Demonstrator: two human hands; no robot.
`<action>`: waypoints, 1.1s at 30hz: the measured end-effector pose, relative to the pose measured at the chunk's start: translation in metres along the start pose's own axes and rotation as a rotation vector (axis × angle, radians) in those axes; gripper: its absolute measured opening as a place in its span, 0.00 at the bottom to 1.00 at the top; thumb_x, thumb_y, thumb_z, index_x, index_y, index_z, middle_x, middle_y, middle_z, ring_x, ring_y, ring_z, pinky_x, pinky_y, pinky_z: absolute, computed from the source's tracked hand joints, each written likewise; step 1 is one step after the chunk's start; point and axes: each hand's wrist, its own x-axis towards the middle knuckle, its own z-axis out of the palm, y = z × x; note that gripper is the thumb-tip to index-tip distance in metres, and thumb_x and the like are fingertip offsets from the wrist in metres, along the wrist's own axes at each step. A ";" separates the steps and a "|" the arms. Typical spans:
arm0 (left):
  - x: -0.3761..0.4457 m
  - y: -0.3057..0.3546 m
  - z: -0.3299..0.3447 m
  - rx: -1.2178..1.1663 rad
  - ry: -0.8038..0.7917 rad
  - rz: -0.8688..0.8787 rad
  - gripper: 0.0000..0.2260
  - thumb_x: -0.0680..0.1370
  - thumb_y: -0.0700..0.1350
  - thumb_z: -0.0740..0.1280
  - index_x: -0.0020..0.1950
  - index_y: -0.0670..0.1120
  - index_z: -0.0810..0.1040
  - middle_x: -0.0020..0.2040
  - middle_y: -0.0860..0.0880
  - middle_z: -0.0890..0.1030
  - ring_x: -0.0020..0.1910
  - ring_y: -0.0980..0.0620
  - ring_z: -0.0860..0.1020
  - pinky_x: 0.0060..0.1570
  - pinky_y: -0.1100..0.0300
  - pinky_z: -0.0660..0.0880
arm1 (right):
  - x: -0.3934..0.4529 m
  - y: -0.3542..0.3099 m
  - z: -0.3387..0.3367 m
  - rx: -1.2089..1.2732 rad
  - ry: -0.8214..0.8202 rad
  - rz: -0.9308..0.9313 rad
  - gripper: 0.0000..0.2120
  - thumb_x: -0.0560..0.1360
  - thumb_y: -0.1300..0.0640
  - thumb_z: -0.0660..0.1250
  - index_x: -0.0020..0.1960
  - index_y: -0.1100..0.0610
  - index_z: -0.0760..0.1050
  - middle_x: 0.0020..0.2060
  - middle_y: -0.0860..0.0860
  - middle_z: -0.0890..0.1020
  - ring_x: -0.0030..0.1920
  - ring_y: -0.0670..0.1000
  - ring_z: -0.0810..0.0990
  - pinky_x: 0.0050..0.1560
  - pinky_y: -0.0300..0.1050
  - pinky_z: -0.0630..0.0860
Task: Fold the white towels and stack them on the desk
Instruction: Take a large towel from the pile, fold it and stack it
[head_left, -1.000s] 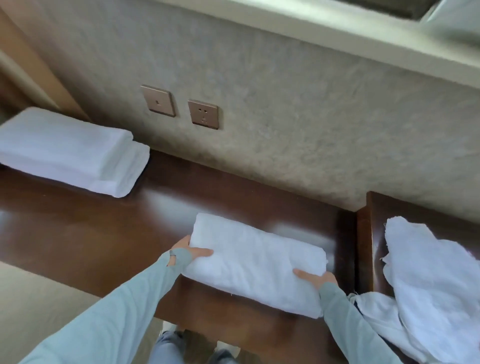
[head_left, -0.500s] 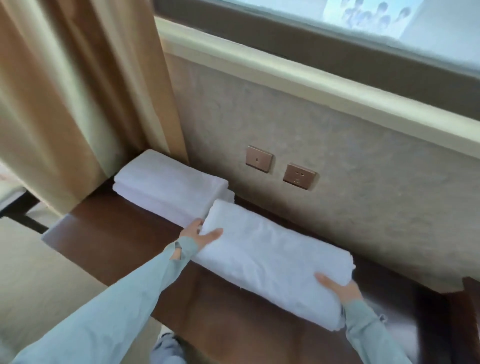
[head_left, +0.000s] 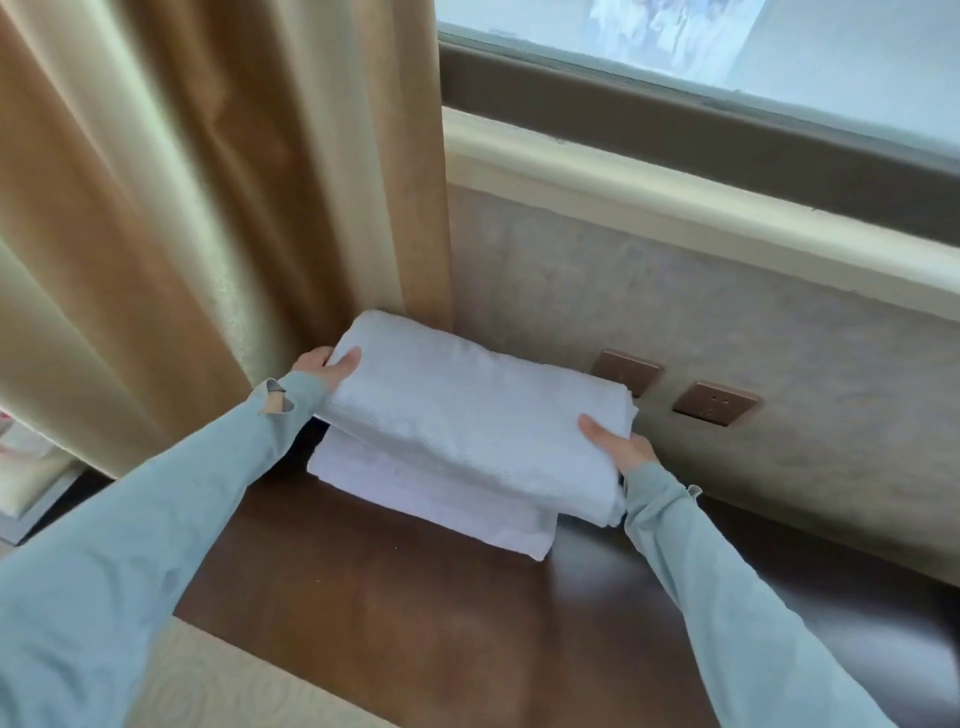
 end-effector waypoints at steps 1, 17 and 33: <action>0.009 -0.003 -0.002 0.001 -0.002 -0.008 0.28 0.78 0.59 0.59 0.72 0.42 0.65 0.69 0.43 0.71 0.66 0.40 0.69 0.67 0.49 0.65 | 0.008 -0.003 0.008 0.010 0.002 -0.012 0.22 0.71 0.53 0.72 0.59 0.64 0.71 0.49 0.57 0.77 0.40 0.53 0.76 0.45 0.44 0.73; 0.063 -0.082 0.030 0.049 -0.111 -0.016 0.24 0.80 0.55 0.57 0.71 0.43 0.67 0.67 0.40 0.73 0.64 0.38 0.72 0.64 0.51 0.67 | 0.050 0.079 0.049 -0.168 0.156 -0.010 0.20 0.74 0.46 0.66 0.58 0.58 0.68 0.53 0.55 0.77 0.49 0.54 0.76 0.51 0.45 0.70; 0.053 -0.052 0.080 1.015 -0.022 0.278 0.24 0.81 0.58 0.45 0.75 0.61 0.41 0.77 0.53 0.42 0.76 0.47 0.42 0.73 0.46 0.54 | 0.060 0.081 0.085 -1.298 0.039 -0.533 0.38 0.70 0.33 0.28 0.74 0.43 0.53 0.76 0.48 0.49 0.76 0.54 0.47 0.75 0.52 0.42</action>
